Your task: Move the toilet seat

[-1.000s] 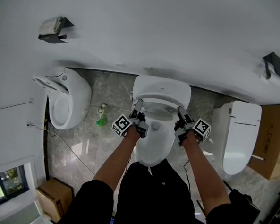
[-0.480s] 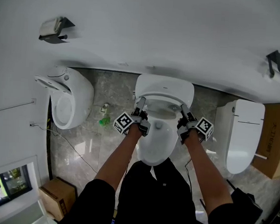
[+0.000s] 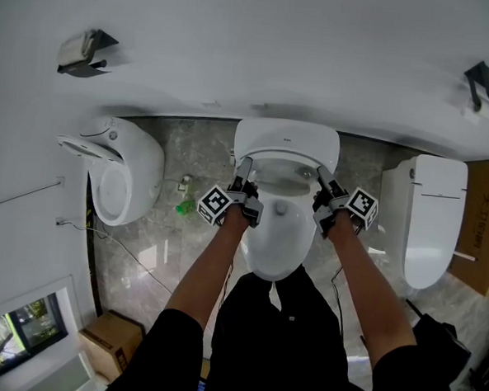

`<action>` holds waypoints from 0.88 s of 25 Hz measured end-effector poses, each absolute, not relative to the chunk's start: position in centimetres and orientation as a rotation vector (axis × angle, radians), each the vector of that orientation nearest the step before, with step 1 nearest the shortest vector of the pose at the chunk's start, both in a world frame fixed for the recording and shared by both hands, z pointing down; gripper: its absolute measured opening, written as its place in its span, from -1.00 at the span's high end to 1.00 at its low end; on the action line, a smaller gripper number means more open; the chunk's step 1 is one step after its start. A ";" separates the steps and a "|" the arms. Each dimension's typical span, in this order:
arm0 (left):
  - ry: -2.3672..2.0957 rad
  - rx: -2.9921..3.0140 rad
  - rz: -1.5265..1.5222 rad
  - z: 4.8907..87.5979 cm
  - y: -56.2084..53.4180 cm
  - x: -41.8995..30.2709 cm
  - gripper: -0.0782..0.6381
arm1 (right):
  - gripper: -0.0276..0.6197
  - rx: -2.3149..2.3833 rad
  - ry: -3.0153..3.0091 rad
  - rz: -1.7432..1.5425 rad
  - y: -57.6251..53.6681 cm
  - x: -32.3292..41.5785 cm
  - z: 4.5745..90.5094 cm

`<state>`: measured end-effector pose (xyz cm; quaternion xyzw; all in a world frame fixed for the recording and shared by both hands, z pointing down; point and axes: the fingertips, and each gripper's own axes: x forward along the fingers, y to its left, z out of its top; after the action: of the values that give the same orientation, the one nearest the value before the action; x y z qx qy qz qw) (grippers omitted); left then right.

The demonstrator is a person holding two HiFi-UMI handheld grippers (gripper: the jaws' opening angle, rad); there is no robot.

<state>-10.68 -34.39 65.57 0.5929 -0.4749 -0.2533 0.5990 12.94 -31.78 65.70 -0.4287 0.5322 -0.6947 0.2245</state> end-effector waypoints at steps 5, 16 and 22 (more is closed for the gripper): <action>-1.072 1.353 -0.574 66.2 -32.6 -10.9 -0.19 | 0.05 -1.191 1.571 -1.904 -30.6 11.9 64.5; -0.934 1.583 -0.452 59.5 -24.0 -10.0 -0.19 | 0.05 -1.310 1.990 -1.686 -23.7 11.2 57.9; -0.885 1.754 -0.342 54.5 -15.8 -11.7 -0.19 | 0.05 -1.292 2.261 -1.474 -17.0 8.3 51.2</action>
<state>-11.66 -15.78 54.47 0.7388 -0.3729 -0.1439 0.5426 8.29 -17.04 51.16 -0.4305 0.7535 -0.4912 0.0747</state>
